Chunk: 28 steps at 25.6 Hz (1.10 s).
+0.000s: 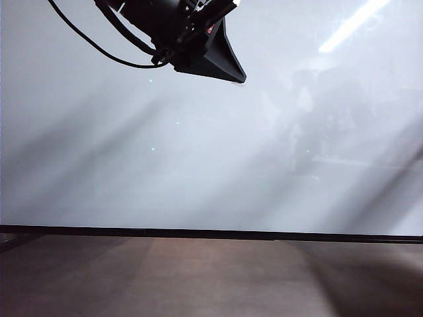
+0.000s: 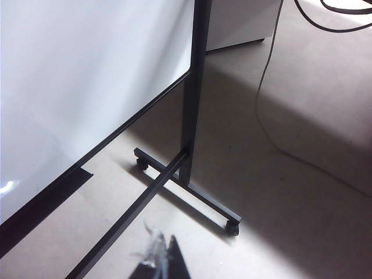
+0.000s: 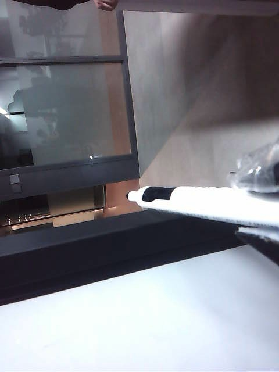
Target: Reach to the right to find the marker pen, pick it up, and write the number 0 on the whiteboard.
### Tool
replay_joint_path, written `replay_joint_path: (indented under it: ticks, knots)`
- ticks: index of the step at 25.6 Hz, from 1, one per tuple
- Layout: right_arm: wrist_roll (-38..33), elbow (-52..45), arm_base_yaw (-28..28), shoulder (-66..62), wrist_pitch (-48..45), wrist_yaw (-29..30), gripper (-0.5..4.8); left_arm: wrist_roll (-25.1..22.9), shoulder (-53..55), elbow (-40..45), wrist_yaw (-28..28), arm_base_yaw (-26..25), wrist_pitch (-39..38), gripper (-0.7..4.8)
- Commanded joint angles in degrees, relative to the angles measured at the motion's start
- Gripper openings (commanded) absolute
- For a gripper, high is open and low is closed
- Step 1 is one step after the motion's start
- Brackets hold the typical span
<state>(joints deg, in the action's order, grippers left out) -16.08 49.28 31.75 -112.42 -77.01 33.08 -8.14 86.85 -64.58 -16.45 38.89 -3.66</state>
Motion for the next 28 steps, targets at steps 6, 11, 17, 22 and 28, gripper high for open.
replay_joint_path:
  ticks: [6, 11, 17, 22, 28]
  knots:
    - [-0.2, 0.1, 0.1, 0.2, -0.8, 0.1, -0.01, -0.2, -0.2, -0.3, -0.3, 0.0, 0.7, -0.05]
    - [-0.5, 0.1, 0.2, 0.2, -0.8, 0.9, -0.01, 4.3, -0.2, -0.3, -0.5, 0.1, 0.2, -0.05]
    - [-10.7, -1.2, 1.1, 2.3, -1.5, 10.7, -0.02, 5.8, -1.1, -0.4, -0.3, 0.0, -3.5, -0.05]
    - [-9.0, -12.8, 5.9, 14.5, -2.6, -3.1, -0.02, 5.6, -7.7, -0.4, -0.3, -0.1, -8.7, -0.05]
    - [-13.0, -24.4, 3.4, 37.9, 7.5, 1.9, -0.05, 6.9, -21.0, -0.4, 2.1, -0.5, -9.2, -0.05]
